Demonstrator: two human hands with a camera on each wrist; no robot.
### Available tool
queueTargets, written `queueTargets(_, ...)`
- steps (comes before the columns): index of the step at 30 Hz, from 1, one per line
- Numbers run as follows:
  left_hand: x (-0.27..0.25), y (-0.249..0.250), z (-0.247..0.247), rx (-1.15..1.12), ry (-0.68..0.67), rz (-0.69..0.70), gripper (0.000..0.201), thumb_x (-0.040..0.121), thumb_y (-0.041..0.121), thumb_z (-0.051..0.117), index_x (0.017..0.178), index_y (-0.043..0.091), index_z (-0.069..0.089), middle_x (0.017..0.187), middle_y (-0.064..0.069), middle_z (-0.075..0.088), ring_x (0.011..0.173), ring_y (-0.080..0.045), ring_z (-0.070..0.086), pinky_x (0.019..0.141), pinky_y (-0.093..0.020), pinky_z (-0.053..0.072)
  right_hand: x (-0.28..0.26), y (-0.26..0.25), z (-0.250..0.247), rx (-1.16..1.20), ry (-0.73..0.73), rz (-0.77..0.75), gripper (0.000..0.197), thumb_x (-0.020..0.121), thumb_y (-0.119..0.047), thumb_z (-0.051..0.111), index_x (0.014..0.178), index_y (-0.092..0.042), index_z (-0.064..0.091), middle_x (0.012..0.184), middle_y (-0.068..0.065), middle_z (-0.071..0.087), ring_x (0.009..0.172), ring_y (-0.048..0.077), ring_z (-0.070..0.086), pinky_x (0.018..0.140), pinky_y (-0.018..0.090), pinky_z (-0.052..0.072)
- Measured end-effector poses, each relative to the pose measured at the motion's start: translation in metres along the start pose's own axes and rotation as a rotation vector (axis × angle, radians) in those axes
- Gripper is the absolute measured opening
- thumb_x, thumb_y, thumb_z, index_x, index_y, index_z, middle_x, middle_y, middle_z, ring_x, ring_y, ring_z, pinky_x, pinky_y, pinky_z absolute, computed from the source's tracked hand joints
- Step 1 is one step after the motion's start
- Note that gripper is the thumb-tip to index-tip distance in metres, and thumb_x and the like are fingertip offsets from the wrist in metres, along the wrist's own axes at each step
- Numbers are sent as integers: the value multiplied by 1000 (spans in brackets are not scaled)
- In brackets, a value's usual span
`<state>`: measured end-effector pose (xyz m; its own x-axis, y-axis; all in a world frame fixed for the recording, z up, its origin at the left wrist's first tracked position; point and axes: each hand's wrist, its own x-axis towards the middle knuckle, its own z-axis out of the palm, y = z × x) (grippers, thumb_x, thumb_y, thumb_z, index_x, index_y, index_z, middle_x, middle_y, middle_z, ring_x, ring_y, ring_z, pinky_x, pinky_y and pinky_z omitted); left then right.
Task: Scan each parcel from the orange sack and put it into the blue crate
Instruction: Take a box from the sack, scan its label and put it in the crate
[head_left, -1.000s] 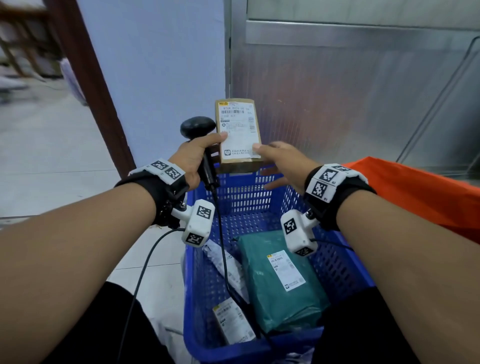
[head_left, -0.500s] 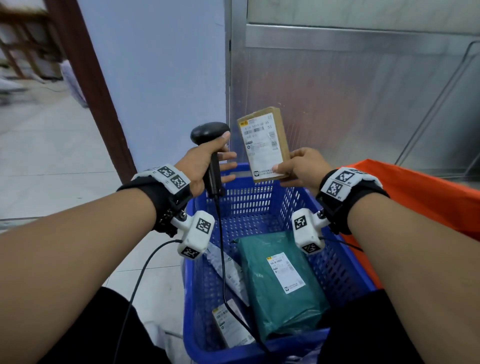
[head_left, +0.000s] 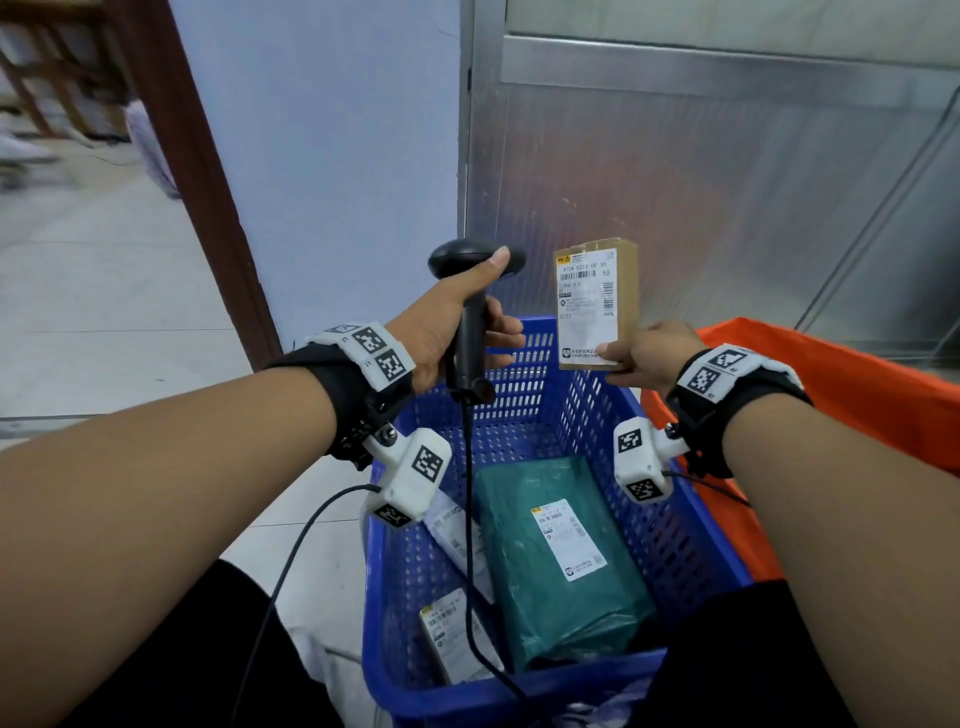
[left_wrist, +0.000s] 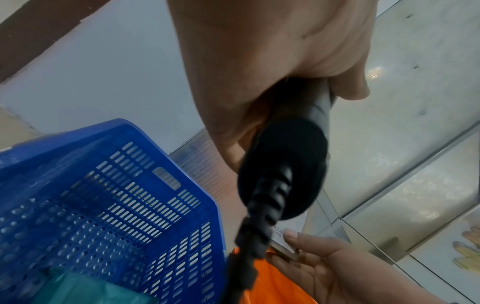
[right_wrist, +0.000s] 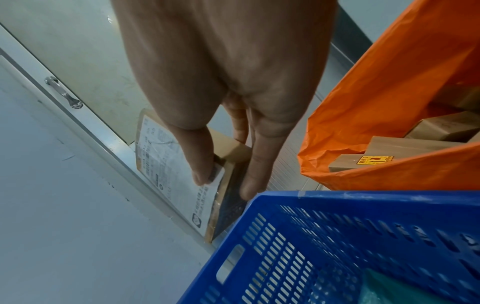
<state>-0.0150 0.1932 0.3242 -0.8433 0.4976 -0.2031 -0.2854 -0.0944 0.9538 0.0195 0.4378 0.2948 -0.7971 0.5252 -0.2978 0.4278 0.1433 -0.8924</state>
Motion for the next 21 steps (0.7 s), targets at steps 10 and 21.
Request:
queueTargets(10,-3,-2,10,8,-59,19,58,94,60,59,60,13,62,74,-15,73,99,-37,71,94,-48,56,1,1,-2,12,-3,49,28,81,-1,78,105,4,64,106,19,72,91,31,73,80,39,62)
queueTargets(21,-7,-3,10,43,-87,19,60,95,62,54,64,11,60,72,-16,72,80,-34,72,93,-49,56,0,6,-4,3,26,64,16,82,0,77,94,3,66,102,19,73,90,31,73,81,39,62)
